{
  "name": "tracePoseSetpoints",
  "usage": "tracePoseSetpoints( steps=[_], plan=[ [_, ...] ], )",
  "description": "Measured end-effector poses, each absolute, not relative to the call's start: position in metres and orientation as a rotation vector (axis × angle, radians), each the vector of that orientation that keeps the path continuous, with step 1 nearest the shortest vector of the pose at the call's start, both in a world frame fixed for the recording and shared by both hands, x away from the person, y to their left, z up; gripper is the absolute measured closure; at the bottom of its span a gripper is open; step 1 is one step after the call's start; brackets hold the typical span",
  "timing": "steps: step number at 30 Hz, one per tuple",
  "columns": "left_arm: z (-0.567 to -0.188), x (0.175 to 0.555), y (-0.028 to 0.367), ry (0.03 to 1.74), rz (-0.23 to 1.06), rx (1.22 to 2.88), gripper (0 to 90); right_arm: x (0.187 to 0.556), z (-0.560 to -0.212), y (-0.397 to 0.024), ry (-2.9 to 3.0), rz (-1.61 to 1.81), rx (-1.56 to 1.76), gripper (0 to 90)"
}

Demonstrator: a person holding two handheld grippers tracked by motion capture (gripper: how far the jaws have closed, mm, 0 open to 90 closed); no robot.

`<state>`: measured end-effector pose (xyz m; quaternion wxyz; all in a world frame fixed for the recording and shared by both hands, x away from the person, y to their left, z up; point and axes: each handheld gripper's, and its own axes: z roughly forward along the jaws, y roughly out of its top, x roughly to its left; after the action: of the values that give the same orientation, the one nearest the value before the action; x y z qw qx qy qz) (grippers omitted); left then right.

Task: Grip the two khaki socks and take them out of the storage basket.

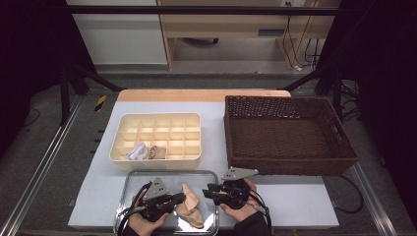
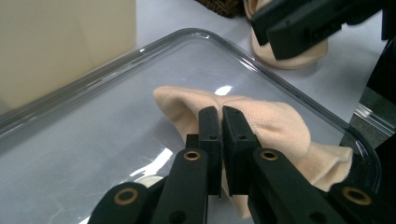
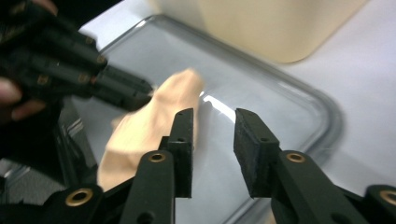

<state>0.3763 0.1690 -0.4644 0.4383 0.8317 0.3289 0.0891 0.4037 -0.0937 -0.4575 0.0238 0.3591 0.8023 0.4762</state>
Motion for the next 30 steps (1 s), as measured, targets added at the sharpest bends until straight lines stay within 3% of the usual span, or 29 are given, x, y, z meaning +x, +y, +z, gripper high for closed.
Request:
tracePoseSetpoints(
  steps=[10,20,30],
  plan=[
    [-0.471,0.374,0.16,0.793,0.224,2.123,84.9,0.407,-0.457,-0.095,2.439,1.459,1.12,62.2],
    [-0.471,0.377,0.158,0.803,0.253,2.12,85.8,0.407,-0.446,-0.106,2.378,1.445,1.13,63.6],
    [-0.461,0.391,0.18,0.869,0.288,2.06,86.3,0.412,-0.434,-0.128,2.268,1.443,1.178,65.4]
  ],
)
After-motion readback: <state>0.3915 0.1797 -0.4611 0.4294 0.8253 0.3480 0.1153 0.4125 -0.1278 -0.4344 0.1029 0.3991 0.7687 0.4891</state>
